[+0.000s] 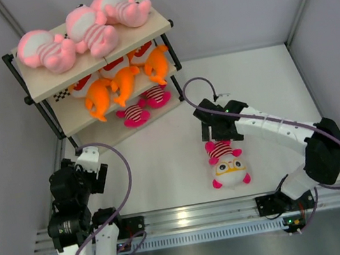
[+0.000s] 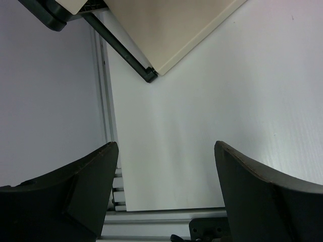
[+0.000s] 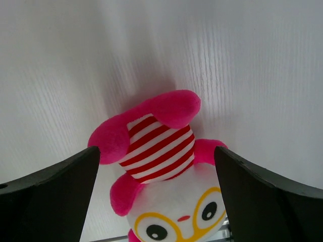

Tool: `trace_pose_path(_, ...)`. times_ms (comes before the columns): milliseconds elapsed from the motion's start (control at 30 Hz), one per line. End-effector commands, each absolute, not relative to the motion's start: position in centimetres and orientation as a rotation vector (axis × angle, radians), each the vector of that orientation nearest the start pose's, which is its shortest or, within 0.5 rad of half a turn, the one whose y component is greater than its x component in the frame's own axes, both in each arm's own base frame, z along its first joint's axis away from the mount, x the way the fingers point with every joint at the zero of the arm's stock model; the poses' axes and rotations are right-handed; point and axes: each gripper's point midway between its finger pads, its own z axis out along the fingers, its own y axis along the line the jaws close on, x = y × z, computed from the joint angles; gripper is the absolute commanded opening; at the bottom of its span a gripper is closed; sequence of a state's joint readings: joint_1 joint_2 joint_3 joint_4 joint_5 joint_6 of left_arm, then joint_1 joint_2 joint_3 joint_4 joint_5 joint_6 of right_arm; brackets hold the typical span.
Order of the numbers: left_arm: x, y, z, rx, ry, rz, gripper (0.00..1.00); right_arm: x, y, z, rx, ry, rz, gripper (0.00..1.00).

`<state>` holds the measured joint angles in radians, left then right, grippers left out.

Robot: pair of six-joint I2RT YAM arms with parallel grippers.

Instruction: Place and organize the stuffed toys onto the shelf

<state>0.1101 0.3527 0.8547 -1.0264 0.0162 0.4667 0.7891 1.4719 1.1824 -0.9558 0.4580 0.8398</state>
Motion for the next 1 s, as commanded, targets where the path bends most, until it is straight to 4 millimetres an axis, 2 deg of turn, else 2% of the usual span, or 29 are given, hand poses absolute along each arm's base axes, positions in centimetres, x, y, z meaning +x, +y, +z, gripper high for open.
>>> trace_pose_path(0,15.8,3.0,21.9,0.373,2.066,0.308,0.83,24.0,18.8,12.3,0.424,2.569,-0.085,0.95)
trace_pose_path(33,15.8,3.2,22.0,0.374,2.065,0.318,0.83,24.2,19.1,12.7,0.502,2.531,-0.071,0.95)
trace_pose_path(100,15.7,3.2,22.0,0.375,2.062,0.323,0.83,24.1,19.5,12.9,0.554,2.501,-0.046,0.95)
trace_pose_path(167,15.7,3.2,21.8,0.384,2.065,0.321,0.83,24.0,20.0,12.2,0.607,2.495,-0.025,0.95)
trace_pose_path(367,15.7,2.9,21.3,0.391,2.072,0.305,0.83,24.6,22.0,10.0,0.538,2.548,-0.026,0.94)
trace_pose_path(500,15.7,3.0,21.2,0.393,2.073,0.31,0.83,25.0,22.5,8.2,0.474,2.567,-0.07,0.87)
trace_pose_path(567,15.6,3.1,21.2,0.392,2.073,0.318,0.83,25.3,22.3,7.2,0.416,2.574,-0.118,0.8)
trace_pose_path(667,15.6,3.1,21.3,0.394,2.068,0.321,0.83,25.6,22.1,6.7,0.347,2.57,-0.132,0.57)
trace_pose_path(700,15.6,3.2,21.3,0.395,2.068,0.326,0.83,25.9,22.7,6.6,0.282,2.566,-0.086,0.41)
trace_pose_path(767,15.6,3.2,21.3,0.396,2.069,0.331,0.83,26.5,24.0,8.1,0.206,2.534,0.031,0.28)
trace_pose_path(800,15.6,3.3,21.4,0.392,2.067,0.332,0.83,26.6,24.5,8.5,0.155,2.523,0.076,0.08)
trace_pose_path(833,15.6,3.2,21.5,0.39,2.064,0.33,0.83,26.6,25.7,10.1,0.029,2.5,0.174,0.0)
trace_pose_path(867,15.6,3.1,21.6,0.392,2.061,0.323,0.83,27.4,27.3,11.4,-0.028,2.439,0.27,0.0)
trace_pose_path(900,15.6,3.0,21.6,0.388,2.059,0.315,0.83,27.2,28.6,12.5,-0.111,2.414,0.355,0.0)
trace_pose_path(933,15.6,2.9,21.6,0.385,2.059,0.307,0.83,27.3,29.3,14.2,-0.27,2.344,0.391,0.0)
trace_pose_path(967,15.6,2.9,21.6,0.381,2.056,0.304,0.83,27.7,30.8,15.9,-0.35,2.26,0.456,0.0)
